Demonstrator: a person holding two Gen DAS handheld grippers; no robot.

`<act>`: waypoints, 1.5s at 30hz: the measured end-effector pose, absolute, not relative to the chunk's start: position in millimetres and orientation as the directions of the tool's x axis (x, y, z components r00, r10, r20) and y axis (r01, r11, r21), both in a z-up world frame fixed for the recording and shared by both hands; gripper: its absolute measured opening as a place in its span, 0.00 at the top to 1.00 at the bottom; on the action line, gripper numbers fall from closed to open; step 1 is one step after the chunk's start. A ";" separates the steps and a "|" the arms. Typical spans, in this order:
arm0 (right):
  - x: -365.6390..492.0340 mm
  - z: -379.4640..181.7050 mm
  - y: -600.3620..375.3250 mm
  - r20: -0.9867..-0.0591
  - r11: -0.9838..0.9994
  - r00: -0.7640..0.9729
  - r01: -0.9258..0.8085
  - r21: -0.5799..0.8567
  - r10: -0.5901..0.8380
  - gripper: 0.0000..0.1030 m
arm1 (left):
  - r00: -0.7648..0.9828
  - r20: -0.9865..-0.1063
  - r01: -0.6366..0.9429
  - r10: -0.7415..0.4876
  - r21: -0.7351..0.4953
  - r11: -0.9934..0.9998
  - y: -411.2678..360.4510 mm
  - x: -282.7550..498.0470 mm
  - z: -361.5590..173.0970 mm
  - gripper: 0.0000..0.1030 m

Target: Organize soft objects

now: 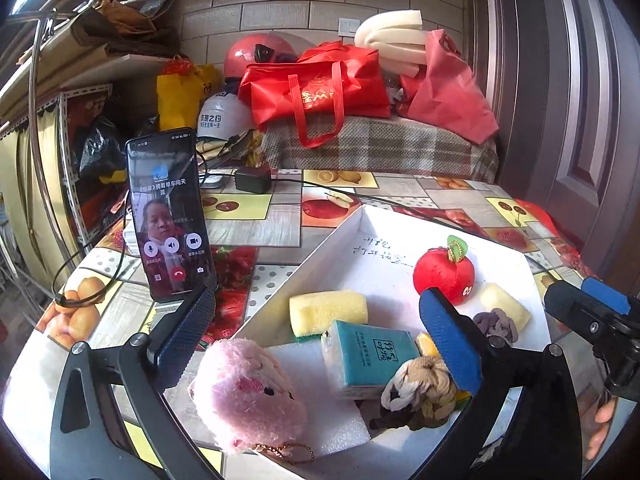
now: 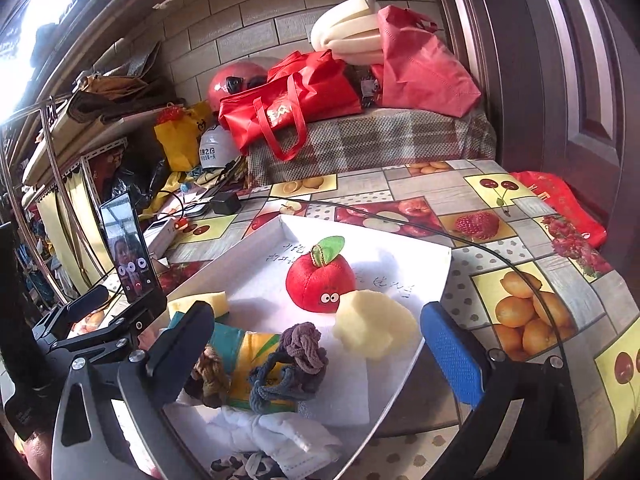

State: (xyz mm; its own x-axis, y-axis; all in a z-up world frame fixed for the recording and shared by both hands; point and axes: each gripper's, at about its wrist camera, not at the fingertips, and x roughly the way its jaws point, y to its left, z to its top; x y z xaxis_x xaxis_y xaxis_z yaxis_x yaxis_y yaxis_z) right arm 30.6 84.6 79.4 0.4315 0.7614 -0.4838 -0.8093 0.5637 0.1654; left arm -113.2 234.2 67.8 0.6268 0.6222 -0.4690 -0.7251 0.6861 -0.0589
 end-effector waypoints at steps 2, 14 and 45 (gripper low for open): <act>26.8 83.7 76.2 -0.472 0.577 0.448 -0.799 0.169 0.759 0.00 | 0.625 -0.468 -0.724 0.625 -0.050 0.688 231.8 -113.7 68.0 0.00; 28.4 92.0 13.8 -0.498 0.767 0.627 -0.628 0.132 0.599 0.00 | 0.605 -0.524 -0.700 0.600 0.011 0.714 204.4 -117.7 73.1 0.00; 4.4 113.9 -156.8 -0.247 0.836 0.801 -0.502 0.222 0.546 0.00 | 0.611 -0.518 -0.656 0.599 0.092 0.749 70.5 -159.4 97.1 0.00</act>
State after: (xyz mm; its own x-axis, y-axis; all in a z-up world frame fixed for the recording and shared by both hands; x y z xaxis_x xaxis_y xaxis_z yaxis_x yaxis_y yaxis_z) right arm 4.4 -156.8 113.9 0.8007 0.5458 -0.2468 -0.5015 0.8361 0.2222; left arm -159.4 70.5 97.1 0.6105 0.5988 -0.5183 -0.6565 0.7487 0.0917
